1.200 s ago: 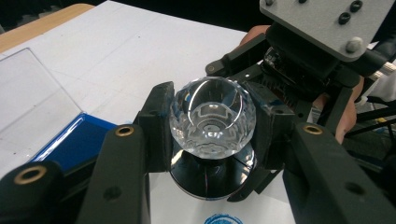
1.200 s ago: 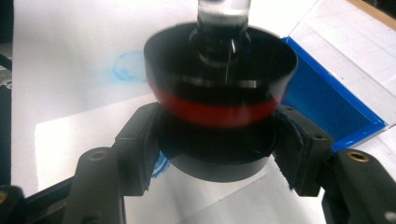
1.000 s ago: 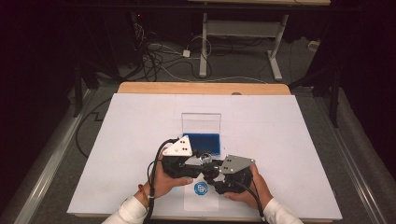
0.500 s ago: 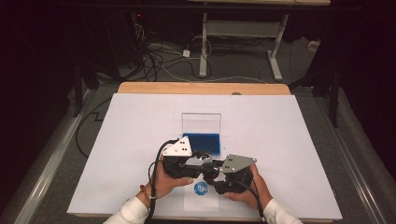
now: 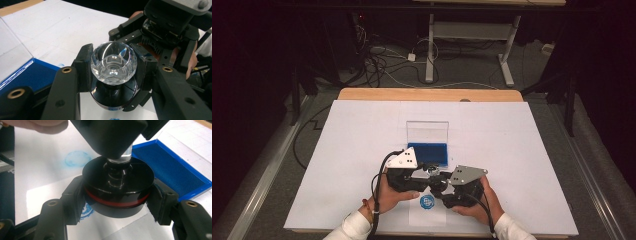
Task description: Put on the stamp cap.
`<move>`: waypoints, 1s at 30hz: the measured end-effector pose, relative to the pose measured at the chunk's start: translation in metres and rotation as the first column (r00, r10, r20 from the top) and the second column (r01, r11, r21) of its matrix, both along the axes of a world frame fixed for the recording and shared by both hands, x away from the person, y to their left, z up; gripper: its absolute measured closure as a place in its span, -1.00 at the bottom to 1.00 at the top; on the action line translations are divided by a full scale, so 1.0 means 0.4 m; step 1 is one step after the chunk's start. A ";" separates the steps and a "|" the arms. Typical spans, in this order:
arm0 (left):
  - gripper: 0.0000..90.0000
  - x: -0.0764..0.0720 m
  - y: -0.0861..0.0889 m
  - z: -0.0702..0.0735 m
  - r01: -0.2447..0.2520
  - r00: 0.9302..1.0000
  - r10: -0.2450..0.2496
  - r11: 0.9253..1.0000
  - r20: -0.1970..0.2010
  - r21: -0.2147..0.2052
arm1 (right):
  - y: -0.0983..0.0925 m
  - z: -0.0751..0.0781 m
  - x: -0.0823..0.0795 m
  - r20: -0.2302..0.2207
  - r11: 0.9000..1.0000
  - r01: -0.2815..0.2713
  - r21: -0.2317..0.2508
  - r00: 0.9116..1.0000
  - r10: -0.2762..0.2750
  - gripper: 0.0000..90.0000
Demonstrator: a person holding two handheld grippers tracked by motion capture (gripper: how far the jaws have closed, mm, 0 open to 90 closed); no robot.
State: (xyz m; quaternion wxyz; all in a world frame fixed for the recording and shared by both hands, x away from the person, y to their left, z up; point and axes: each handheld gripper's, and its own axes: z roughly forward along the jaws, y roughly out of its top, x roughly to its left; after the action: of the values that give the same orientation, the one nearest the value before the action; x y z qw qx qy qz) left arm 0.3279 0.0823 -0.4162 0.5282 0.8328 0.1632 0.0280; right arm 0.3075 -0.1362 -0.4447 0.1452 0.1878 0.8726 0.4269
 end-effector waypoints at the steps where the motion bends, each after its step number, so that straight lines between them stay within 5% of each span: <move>1: 0.21 0.000 -0.001 -0.001 0.002 1.000 -0.002 1.000 -0.002 0.001 | 0.000 0.000 0.000 -0.001 1.000 0.000 0.000 1.000 0.000 -0.15; 23: 0.21 0.022 -0.004 -0.010 0.008 0.993 -0.008 1.000 -0.115 0.003 | 0.003 0.001 -0.007 -0.008 0.998 0.018 -0.053 1.000 -0.019 -0.15; 30: 0.21 0.043 0.008 -0.021 0.018 0.982 -0.025 0.999 -0.189 -0.038 | 0.000 0.005 -0.007 -0.002 0.998 0.026 -0.050 1.000 -0.026 -0.15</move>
State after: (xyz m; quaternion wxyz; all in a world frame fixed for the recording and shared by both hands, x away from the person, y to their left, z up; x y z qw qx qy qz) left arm 0.3449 0.0856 -0.4246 0.5255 0.8237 0.2041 -0.0604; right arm 0.3046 -0.1362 -0.4428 0.1543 0.1959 0.8806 0.4029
